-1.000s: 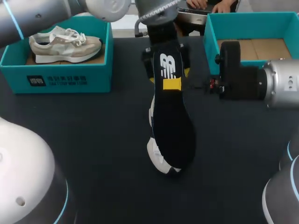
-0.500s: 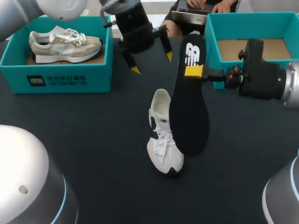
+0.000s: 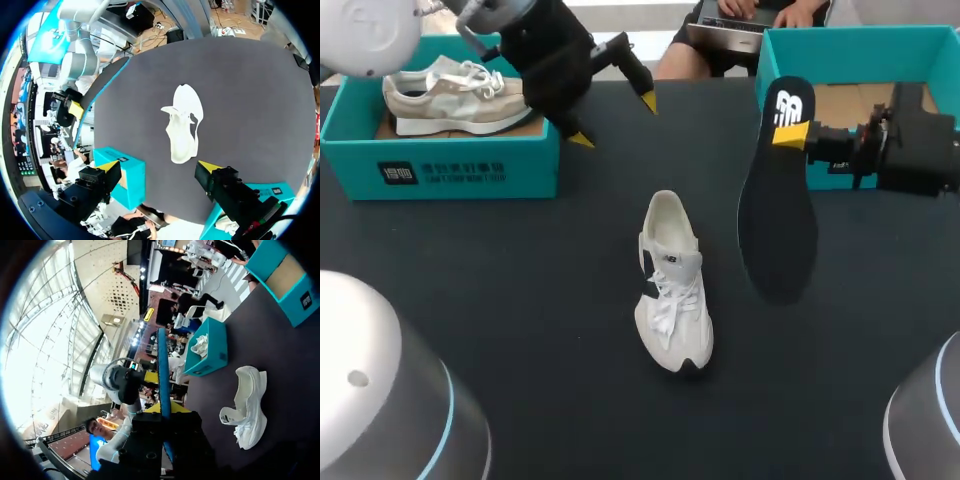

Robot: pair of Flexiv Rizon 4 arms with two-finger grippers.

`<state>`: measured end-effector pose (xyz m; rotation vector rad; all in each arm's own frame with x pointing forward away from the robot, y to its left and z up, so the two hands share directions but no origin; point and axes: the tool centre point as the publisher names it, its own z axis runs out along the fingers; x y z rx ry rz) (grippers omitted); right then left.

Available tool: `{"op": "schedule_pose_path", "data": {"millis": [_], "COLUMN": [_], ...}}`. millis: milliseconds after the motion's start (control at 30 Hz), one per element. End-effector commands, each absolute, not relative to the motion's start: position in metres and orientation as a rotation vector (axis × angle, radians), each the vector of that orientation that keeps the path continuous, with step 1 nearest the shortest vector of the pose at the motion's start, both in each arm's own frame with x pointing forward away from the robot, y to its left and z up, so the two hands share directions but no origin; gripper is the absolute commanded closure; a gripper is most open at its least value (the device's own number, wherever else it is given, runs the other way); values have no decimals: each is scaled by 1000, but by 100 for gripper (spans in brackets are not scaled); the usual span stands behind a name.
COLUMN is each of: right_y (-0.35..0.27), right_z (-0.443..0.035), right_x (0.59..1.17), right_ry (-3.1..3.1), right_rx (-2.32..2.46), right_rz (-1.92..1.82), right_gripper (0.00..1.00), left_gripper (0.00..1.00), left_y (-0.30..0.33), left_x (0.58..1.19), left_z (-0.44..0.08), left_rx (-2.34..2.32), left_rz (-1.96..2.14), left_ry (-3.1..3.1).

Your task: Take the shoe out of the shoebox, open the shoe tongue, remove and reinsert the insole, then place the shoe into the shoebox

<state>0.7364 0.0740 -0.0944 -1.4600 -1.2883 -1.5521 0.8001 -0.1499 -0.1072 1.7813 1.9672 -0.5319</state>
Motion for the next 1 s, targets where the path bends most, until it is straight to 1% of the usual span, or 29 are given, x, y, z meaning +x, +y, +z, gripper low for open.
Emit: {"op": "schedule_pose_path", "data": {"millis": [33,300,533,667,1000], "right_y": [83,83,83,80,88], "right_z": [-101,-101,-103,-107,-130], "right_x": [755,755,755,779,841], "right_ry": [-1263,-1263,-1239,-1176,-1056], "right_rx": [-1492,-1492,-1514,-1557,-1475], "right_rz": [-1517,-1517,-1543,-1569,-1353], "right_gripper": [100,100,100,100,100], "left_gripper": [0,0,0,0,0], "left_y": [-132,-114,-124,-130,-130], "left_x": [793,783,767,765,765], "left_z": [-101,-84,-80,-81,-81], "left_rx": [1613,1585,1638,1691,1691], "left_rz": [-739,-788,-781,-740,-740], "left_ry": [1758,1630,1558,1582,1582]}}
